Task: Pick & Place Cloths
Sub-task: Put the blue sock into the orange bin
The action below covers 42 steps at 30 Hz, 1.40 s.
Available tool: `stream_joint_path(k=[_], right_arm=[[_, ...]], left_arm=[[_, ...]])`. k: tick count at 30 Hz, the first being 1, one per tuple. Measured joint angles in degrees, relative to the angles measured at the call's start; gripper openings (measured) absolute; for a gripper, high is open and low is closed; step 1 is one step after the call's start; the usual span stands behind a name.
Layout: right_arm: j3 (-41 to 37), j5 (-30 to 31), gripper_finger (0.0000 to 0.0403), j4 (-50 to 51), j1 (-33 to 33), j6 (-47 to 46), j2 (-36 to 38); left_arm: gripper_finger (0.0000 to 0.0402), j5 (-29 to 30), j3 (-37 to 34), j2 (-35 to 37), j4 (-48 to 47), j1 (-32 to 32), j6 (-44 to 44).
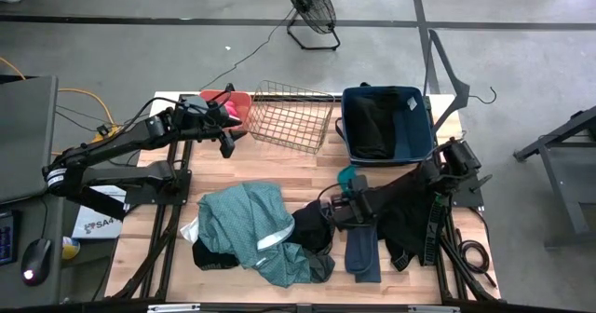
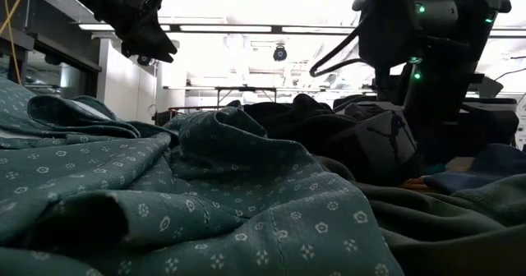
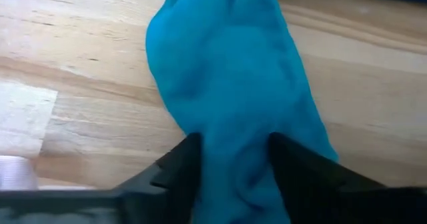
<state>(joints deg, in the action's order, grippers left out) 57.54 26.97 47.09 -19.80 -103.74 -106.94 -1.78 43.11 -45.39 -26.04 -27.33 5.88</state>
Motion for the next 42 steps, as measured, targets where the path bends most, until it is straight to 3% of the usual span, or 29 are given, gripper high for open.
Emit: stream_joint_path(k=[9, 16, 22, 30, 36, 42], right_arm=[[-0.12, -0.08, 0.0014, -1.68, -0.20, 4.81, 0.59], [1.71, 3.31, 0.0007, -3.65, -2.36, 9.57, 5.24], [2.12, 11.28, 0.0006, -11.11, -4.78, 17.87, 10.89], [2.19, 19.85, 0.0006, -28.58, -4.80, 39.84, 14.29], [2.16, 18.03, 0.0005, -43.12, -1.80, 55.81, 14.25], [2.16, 9.65, 0.0005, -55.15, 2.25, 64.87, 14.25]], left_arm=[[0.0190, -0.23, 0.00, 0.00, 0.02, 0.00, 0.01], [0.0190, -2.38, 0.00, -0.02, 0.15, -0.02, 0.01], [0.0190, -5.78, 0.01, -0.02, 0.33, -0.01, -0.94], [0.0190, -18.74, 0.00, -0.02, 5.81, 0.03, -5.45], [0.0190, -23.21, 0.00, -0.02, 9.37, 2.34, -13.95], [0.0190, -23.19, 0.00, -1.44, 11.00, 8.36, -25.31]])
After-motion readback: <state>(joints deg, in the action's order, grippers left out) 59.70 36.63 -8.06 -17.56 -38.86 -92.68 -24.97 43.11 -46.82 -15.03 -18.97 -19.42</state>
